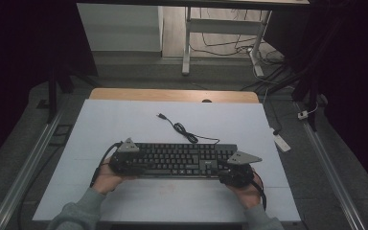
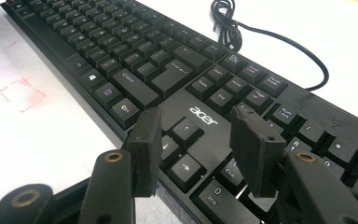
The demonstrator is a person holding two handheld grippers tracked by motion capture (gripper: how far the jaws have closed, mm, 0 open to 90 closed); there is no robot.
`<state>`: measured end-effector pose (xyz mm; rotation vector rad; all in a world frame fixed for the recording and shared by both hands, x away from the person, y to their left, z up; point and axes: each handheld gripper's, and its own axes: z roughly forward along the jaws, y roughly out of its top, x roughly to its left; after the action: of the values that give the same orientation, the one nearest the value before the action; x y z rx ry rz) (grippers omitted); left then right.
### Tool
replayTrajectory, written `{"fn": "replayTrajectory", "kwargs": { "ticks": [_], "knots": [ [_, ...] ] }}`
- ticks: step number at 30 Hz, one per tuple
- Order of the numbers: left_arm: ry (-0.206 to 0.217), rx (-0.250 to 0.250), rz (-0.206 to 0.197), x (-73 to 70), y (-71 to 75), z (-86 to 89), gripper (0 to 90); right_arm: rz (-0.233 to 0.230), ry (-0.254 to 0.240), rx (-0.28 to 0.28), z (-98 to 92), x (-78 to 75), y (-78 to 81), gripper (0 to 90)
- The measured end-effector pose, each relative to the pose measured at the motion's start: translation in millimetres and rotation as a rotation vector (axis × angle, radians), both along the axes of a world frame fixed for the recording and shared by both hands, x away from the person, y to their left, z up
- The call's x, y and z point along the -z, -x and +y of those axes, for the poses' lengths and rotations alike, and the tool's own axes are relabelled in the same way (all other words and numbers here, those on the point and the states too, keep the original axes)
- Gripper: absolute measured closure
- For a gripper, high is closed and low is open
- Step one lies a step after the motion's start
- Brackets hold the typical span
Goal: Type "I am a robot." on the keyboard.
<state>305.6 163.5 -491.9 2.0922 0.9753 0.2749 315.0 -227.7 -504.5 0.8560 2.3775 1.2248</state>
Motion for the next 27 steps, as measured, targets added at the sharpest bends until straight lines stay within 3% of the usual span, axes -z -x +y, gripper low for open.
{"fn": "replayTrajectory", "kwargs": {
  "ticks": [6, 27],
  "knots": [
    [0.02, -0.062, 0.005, -1.7, -1.1, 16.0, 36.9, -0.002, -0.006, 0.003, 0.1, -0.1, 0.3, 53.7],
    [0.015, -0.104, -0.005, -1.0, -6.8, 25.8, 37.1, -0.001, 0.001, -0.002, 0.5, 0.6, 0.0, 53.7]
  ]
}}
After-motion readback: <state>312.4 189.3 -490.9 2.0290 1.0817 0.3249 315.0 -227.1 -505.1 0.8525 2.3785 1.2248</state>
